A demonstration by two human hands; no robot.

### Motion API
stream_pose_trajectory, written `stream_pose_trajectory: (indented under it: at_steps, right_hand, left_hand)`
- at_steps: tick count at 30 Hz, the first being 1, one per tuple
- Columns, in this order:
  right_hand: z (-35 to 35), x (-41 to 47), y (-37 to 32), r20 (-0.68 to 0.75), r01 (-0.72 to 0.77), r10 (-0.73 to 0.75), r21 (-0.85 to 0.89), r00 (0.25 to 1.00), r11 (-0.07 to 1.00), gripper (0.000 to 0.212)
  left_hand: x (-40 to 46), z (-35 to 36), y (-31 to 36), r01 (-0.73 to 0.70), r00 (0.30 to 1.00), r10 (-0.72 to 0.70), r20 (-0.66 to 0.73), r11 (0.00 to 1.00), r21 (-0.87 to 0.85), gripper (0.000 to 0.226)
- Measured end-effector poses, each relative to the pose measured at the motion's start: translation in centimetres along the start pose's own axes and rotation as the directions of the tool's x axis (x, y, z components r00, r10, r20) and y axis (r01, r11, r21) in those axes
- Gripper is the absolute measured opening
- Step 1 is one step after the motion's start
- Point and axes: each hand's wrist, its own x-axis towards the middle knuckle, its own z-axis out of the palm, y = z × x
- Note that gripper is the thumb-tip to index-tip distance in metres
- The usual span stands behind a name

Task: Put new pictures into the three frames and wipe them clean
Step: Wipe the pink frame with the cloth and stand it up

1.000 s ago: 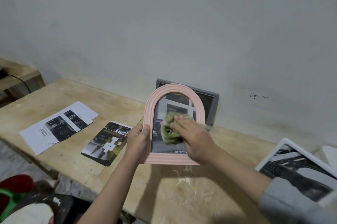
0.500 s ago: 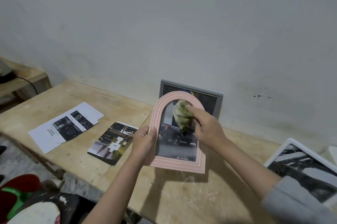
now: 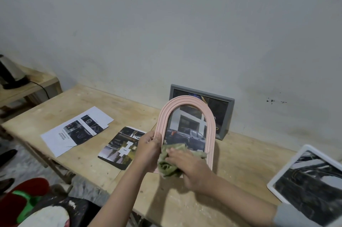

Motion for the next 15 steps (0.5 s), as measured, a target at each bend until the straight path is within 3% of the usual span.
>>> stream_pose_trajectory:
  at_steps: [3,6,7,8,10,12,15]
  right_hand:
    - [-0.5,0.9,-1.2,0.101,-0.124,0.109,0.155,0.989,0.98,0.052]
    - [-3.2,3.1,-0.8,0.315,-0.37,0.264,0.351,0.912,0.86,0.035]
    - [-4.1,3.7,-0.2,0.317,-0.398,0.289,0.368,0.903,0.84,0.034]
    - [-4.8,4.3,0.4,0.274,-0.422,0.335,0.386,0.902,0.821,0.035]
    - [-5.7,5.2,1.7,0.017,-0.394,0.411,0.327,0.911,0.859,0.039]
    - [-5.9,5.7,3.3,-0.227,-0.359,0.383,0.141,0.896,0.923,0.045]
    - [-5.3,6.0,4.8,-0.26,-0.398,0.355,-0.136,0.898,0.907,0.063]
  left_hand:
    - [0.3,-0.5,0.3,-0.005,1.0,0.009,-0.03,0.99,0.143,0.041]
    - [0.9,-1.2,0.1,0.012,0.999,-0.007,-0.035,0.992,0.127,0.044]
    - [1.0,-1.3,0.1,0.029,0.999,-0.027,-0.027,0.995,0.093,0.045]
    - [1.1,-1.4,0.1,0.042,0.999,-0.041,-0.015,0.997,0.061,0.048]
    - [1.2,-1.3,0.3,0.035,0.999,-0.037,0.025,0.999,0.04,0.055]
    - [1.6,-1.3,0.3,0.024,0.998,-0.027,0.064,0.999,0.043,0.055]
    - [2.1,-0.5,0.6,-0.007,0.991,-0.003,0.134,0.997,0.076,0.039]
